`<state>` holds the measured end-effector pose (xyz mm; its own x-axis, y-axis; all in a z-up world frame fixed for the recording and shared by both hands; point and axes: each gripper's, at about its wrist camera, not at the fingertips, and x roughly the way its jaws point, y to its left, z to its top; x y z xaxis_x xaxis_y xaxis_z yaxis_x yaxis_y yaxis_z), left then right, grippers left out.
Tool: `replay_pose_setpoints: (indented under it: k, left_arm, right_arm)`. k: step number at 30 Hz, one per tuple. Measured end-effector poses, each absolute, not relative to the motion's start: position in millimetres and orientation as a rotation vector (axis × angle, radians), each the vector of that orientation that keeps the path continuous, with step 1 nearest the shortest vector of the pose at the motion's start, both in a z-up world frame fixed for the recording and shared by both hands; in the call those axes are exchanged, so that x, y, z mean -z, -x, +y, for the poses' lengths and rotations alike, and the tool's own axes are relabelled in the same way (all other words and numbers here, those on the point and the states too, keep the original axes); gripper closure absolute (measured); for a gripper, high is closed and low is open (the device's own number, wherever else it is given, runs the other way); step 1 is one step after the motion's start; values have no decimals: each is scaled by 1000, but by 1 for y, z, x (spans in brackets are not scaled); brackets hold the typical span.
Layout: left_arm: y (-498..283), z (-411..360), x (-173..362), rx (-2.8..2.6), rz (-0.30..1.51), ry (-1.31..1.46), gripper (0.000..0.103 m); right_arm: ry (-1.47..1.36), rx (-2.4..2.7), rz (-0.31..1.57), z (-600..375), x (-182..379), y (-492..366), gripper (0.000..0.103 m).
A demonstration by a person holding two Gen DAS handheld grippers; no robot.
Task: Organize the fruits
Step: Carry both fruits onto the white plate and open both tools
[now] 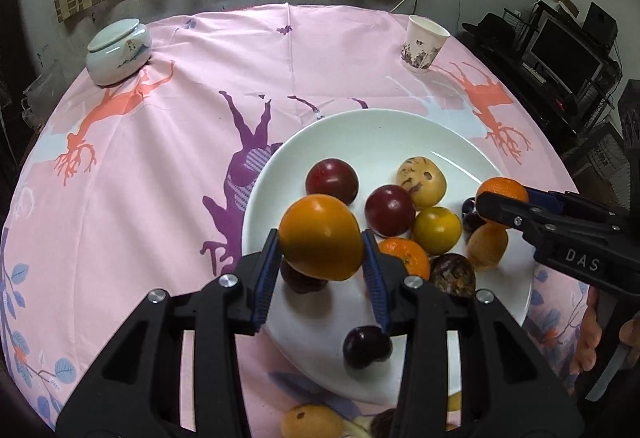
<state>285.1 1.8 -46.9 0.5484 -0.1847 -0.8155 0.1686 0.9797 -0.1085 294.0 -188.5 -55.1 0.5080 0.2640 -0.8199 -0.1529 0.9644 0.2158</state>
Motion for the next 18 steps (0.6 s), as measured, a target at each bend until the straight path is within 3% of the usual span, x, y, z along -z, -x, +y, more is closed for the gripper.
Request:
replay_pose_setpoints:
  k: [5, 7, 9, 11, 15, 18]
  left_arm:
    - [-301, 2, 58, 212, 999, 10, 62]
    - [-305, 2, 60, 213, 1015, 15, 61]
    - [-301, 3, 55, 218, 998, 18, 56]
    - [-294, 5, 44, 231, 964, 22, 39]
    - [-264, 13, 13, 255, 897, 46, 39]
    - [-223, 23, -8, 255, 841, 52, 31]
  right_arm:
    - [-119, -234, 1014, -186, 63, -308, 57]
    - [-108, -229, 1013, -184, 63, -309, 51]
    - [-87, -227, 1000, -181, 58, -306, 48]
    - [-59, -223, 981, -179, 50, -299, 37]
    - [-42, -244, 942, -181, 29, -272, 37]
    - [-30, -269, 910, -186, 16, -233, 36]
